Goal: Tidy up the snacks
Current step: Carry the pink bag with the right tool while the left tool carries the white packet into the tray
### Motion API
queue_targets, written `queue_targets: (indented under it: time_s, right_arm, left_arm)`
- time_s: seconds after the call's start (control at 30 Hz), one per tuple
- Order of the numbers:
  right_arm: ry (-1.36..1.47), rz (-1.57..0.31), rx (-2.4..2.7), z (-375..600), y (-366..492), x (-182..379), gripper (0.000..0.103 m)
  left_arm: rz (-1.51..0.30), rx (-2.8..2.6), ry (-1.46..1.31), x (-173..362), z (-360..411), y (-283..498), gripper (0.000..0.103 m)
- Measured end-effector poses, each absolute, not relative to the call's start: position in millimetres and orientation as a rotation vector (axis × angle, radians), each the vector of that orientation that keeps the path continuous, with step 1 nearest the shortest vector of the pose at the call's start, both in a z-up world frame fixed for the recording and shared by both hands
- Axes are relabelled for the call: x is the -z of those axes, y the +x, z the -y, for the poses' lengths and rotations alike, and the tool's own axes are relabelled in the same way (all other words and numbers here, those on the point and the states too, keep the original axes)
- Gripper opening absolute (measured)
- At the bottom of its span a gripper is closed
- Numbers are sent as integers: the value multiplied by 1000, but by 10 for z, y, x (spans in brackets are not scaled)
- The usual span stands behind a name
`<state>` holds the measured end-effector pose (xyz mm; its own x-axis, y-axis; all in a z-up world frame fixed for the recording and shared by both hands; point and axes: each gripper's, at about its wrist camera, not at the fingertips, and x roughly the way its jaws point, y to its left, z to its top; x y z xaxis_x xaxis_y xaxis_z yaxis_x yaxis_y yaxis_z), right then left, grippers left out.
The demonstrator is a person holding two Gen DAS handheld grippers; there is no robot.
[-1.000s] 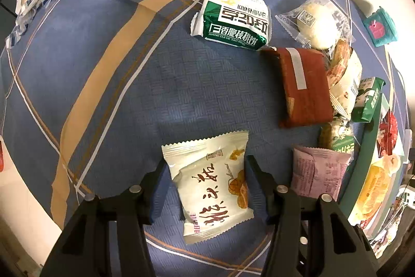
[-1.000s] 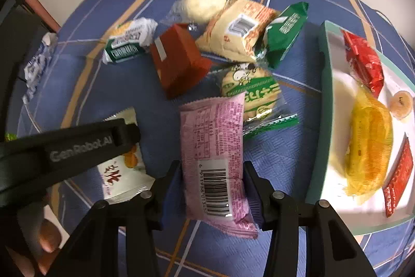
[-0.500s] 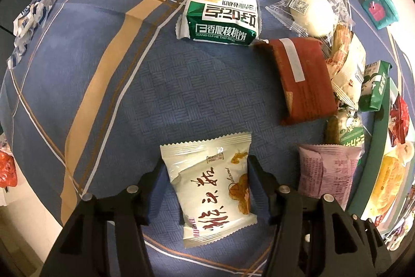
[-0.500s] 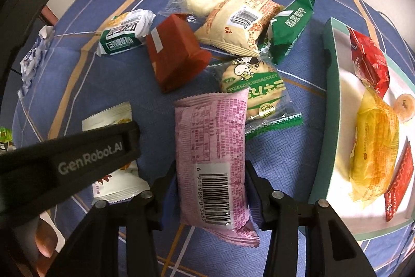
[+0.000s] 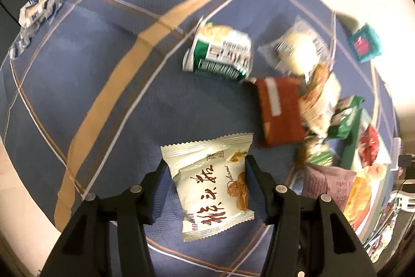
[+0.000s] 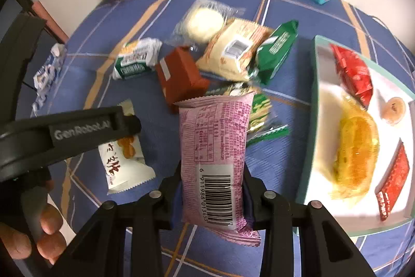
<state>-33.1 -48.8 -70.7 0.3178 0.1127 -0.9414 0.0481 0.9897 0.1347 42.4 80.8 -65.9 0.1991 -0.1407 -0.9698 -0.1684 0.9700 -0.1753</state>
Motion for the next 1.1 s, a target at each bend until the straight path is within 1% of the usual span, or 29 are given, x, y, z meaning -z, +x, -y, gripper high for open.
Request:
queue_targets:
  time_s: [0.2, 0.47, 0.57, 0.77, 0.93, 1.1]
  right_arm:
    - [195, -1187, -25, 691, -417, 519, 40]
    - [267, -1114, 62, 1206, -500, 205, 40]
    - [313, -1083, 127, 1523, -607, 130, 40]
    - [391, -1062, 309, 2201, -870, 140, 40]
    - [446, -1063, 448, 2796, -1115, 199, 40]
    - [504, -1041, 508, 3161, -1274, 222, 40]
  left_arm:
    - [-1287, -11, -288, 354, -775, 394, 57]
    - [-1209, 25, -279, 125, -568, 269, 57]
    - [-1187, 60, -250, 186, -343, 239, 57]
    - [-1165, 144, -131, 121, 172, 43, 57]
    - [-1132, 283, -25, 73, 709, -165, 57]
    - [-1100, 412, 113, 66, 1266, -391, 57]
